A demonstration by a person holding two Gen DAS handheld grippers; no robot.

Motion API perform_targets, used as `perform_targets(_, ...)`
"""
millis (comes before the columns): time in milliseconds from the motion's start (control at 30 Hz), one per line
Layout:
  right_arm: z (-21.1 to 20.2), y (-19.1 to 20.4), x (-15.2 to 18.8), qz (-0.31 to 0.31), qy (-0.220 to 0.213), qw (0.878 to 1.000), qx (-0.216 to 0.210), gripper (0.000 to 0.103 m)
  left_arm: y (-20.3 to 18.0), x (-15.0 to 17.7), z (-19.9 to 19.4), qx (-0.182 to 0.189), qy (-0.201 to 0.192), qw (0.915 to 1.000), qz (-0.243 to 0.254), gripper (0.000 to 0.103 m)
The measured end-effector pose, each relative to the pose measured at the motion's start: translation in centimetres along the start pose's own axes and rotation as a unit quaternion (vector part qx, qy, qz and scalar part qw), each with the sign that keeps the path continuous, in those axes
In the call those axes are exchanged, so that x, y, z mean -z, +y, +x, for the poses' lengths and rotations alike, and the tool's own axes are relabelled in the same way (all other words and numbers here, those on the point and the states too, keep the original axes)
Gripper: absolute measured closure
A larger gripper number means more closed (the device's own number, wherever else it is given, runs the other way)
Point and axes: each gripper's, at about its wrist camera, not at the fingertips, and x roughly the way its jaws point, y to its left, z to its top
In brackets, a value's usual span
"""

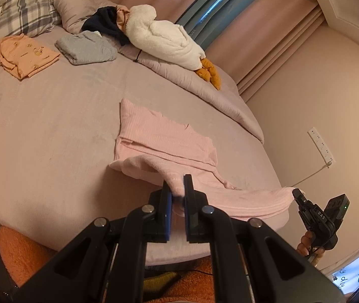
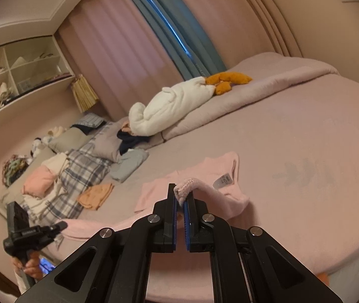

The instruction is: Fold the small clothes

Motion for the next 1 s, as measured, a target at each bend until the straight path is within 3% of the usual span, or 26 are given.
perform_targets(500,2.0,-0.5,-1.4,-0.002,0.002,1.000,0.020,0.097,-0.3,-2.2,1.7,0.002,-0.010,0.9999,0.009,0.096)
perform_targets(1000,9.1,-2.0,-5.4,-0.016,0.014,0.999,0.044,0.097,0.6,-7.5,7.2,-0.010,-0.014,0.9999,-0.002,0.096)
